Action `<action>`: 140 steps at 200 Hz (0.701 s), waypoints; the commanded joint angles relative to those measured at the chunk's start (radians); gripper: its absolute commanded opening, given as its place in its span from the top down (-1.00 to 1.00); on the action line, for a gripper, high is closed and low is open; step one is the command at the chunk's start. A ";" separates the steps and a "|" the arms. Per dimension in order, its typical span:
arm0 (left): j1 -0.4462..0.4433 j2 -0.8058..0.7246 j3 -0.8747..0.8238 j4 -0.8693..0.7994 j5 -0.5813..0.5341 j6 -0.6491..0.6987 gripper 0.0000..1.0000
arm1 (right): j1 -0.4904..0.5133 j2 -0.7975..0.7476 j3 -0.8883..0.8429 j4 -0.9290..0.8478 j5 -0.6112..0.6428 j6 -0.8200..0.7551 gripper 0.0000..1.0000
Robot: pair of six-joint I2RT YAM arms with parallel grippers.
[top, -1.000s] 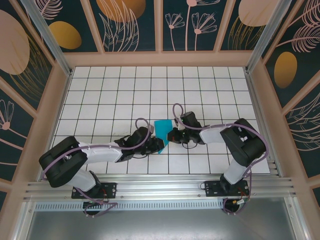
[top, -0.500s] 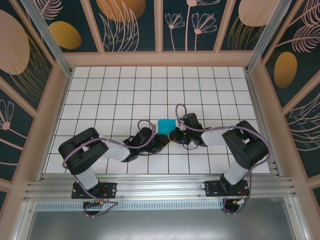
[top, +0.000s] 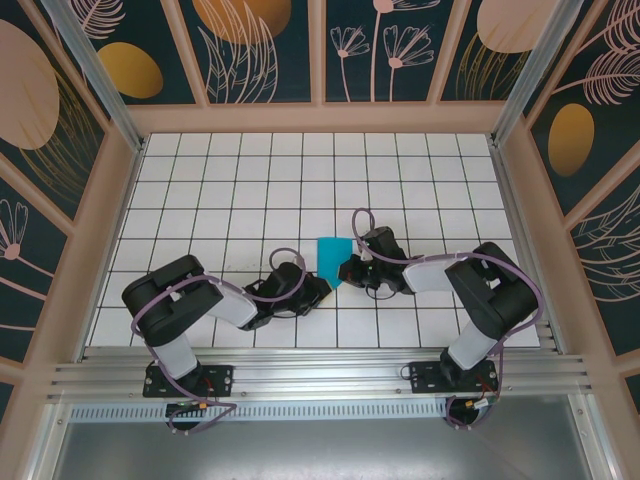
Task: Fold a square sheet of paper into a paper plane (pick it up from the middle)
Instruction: Third fold the triangle at the center of the table.
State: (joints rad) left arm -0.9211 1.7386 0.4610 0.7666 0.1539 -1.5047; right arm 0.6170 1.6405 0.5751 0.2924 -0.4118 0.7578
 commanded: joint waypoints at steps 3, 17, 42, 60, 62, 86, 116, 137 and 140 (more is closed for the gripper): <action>0.003 -0.017 0.015 -0.026 -0.018 0.017 0.78 | 0.007 0.020 -0.024 -0.088 0.065 0.002 0.96; 0.002 -0.010 0.022 -0.011 -0.009 0.015 0.78 | 0.007 0.019 -0.024 -0.087 0.066 0.003 0.96; 0.002 -0.008 0.059 -0.051 0.010 0.029 0.77 | 0.007 0.014 -0.024 -0.093 0.068 0.002 0.96; 0.002 -0.015 0.092 -0.094 0.007 0.046 0.76 | 0.007 0.010 -0.026 -0.095 0.071 0.003 0.96; 0.002 -0.016 0.095 -0.103 0.006 0.048 0.76 | 0.007 0.010 -0.027 -0.096 0.071 0.003 0.96; 0.002 -0.004 0.139 -0.189 -0.006 0.065 0.78 | 0.007 0.003 -0.027 -0.098 0.074 0.004 0.96; 0.003 0.031 0.120 -0.171 -0.008 0.025 0.86 | 0.007 0.003 -0.026 -0.101 0.074 0.002 0.96; 0.002 0.049 0.112 -0.156 0.003 0.019 0.86 | 0.007 0.005 -0.026 -0.102 0.077 0.003 0.96; 0.004 0.052 0.111 -0.155 0.004 0.020 0.86 | 0.007 0.005 -0.026 -0.103 0.076 0.003 0.96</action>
State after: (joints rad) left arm -0.9211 1.7618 0.5819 0.6304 0.1558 -1.4689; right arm 0.6174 1.6375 0.5751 0.2893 -0.4065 0.7620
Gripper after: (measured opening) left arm 0.077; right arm 0.052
